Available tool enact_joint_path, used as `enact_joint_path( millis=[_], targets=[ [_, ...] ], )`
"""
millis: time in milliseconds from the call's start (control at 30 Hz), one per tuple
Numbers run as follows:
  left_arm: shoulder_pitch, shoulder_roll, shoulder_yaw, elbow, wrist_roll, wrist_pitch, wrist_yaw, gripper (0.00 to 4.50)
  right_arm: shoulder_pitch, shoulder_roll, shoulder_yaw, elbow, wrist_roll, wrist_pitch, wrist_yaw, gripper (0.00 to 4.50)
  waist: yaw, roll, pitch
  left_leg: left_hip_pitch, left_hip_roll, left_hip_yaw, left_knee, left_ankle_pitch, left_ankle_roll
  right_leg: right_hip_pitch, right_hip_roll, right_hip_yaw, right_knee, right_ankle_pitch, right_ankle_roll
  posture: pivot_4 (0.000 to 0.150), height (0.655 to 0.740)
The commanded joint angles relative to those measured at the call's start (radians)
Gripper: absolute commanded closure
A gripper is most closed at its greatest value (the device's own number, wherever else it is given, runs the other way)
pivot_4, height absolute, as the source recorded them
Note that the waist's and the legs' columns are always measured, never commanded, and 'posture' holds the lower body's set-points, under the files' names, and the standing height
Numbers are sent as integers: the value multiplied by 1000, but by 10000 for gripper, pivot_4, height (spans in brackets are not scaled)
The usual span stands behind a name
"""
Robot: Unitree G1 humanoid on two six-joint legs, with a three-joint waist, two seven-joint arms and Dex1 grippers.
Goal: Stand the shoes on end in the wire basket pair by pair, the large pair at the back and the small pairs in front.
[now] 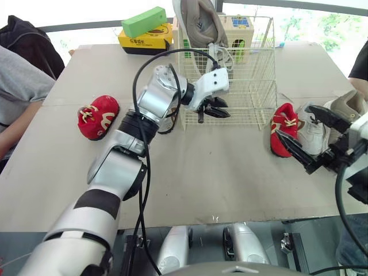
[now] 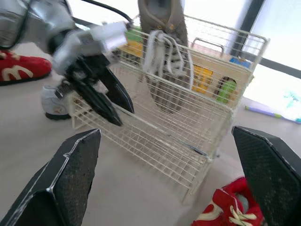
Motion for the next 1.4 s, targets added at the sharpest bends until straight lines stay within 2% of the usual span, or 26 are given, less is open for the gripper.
enact_joint_path(
  millis=[33,67,133,200,233,300,400,433,500,567,733,967,1200,1233,1300,1400],
  targets=[
    [-27,-9,187,-197,-133,264,117,12033,-37,-26,-65,26,71,24,-28,1547,0,0,0,0,0,0,0,0,0,0,0,0,0,0,0,1500,7400],
    [-26,-26,243,-236,-175,323,160,8682,-59,-30,-70,45,89,27,-35,1547,0,0,0,0,1,-2,0,0,0,0,-1,0,0,0,0,1500,7400],
    [-7,-64,350,-302,-259,394,233,8682,-106,-58,-77,92,127,59,-65,1547,0,0,0,0,1,-3,0,0,0,0,-1,1,0,0,0,1500,7400],
    [59,-119,430,-398,-355,400,265,8682,-123,-162,-112,145,136,176,-96,1547,2,1,0,0,2,-3,1,0,0,0,-2,1,0,0,0,1500,7400],
    [118,-124,424,-464,-370,345,246,8682,-129,-209,-131,180,157,241,-120,1547,2,1,-1,0,1,-3,1,0,0,0,-2,0,0,0,0,1500,7400],
    [242,-85,404,-583,-413,369,211,8682,-161,-268,-160,291,212,330,-143,1547,0,1,-1,1,2,-2,0,0,0,1,-3,1,0,0,0,1500,7400],
    [363,-59,410,-715,-546,460,188,8682,-154,-356,-180,402,142,410,-89,1547,0,1,0,1,3,0,0,0,0,0,-3,6,1,0,0,1500,7400],
    [407,-50,401,-755,-570,475,190,8682,-144,-407,-163,459,96,441,-62,1547,3,1,0,0,3,0,0,0,0,0,-2,4,0,0,0,1500,7400],
    [515,5,406,-823,-618,482,147,8682,-219,-503,-16,624,19,480,-30,1547,4,2,-1,0,2,1,1,0,0,0,-3,4,0,0,0,1500,7400],
    [581,37,385,-882,-647,470,134,8682,-327,-538,128,780,-38,478,39,1547,0,1,0,3,2,7,0,0,0,1,-3,5,0,0,0,1500,7400],
    [649,72,324,-945,-663,412,120,8682,-609,-520,430,1161,-266,423,245,1547,0,2,0,3,2,9,1,0,0,1,-2,7,-1,0,0,1500,7400],
    [679,62,306,-966,-682,368,181,8682,-936,-434,683,1613,-588,295,467,1547,-4,4,0,3,3,14,0,-1,1,-1,-1,9,-2,0,0,1500,7400],
    [716,83,276,-981,-656,280,174,8682,-1140,-225,731,1947,-738,265,614,1547,-21,3,0,5,4,20,-2,-1,1,-1,-1,12,-1,0,0,1500,7400],
    [715,86,265,-980,-647,263,170,7826,-1153,-205,727,1980,-753,259,628,5676,-23,3,0,5,4,20,-2,-1,1,-1,-1,13,-1,0,0,1500,7400],
    [713,90,253,-974,-638,243,169,7826,-1169,-180,721,2019,-780,243,650,9111,-26,2,0,6,4,20,-2,-1,1,-1,-1,13,-1,0,0,1500,7400],
    [713,103,243,-963,-632,217,162,7826,-1193,-163,686,2056,-812,219,641,23667,-27,1,-1,9,4,21,-3,-1,1,1,0,15,-1,0,0,1500,7400]
  ],
)
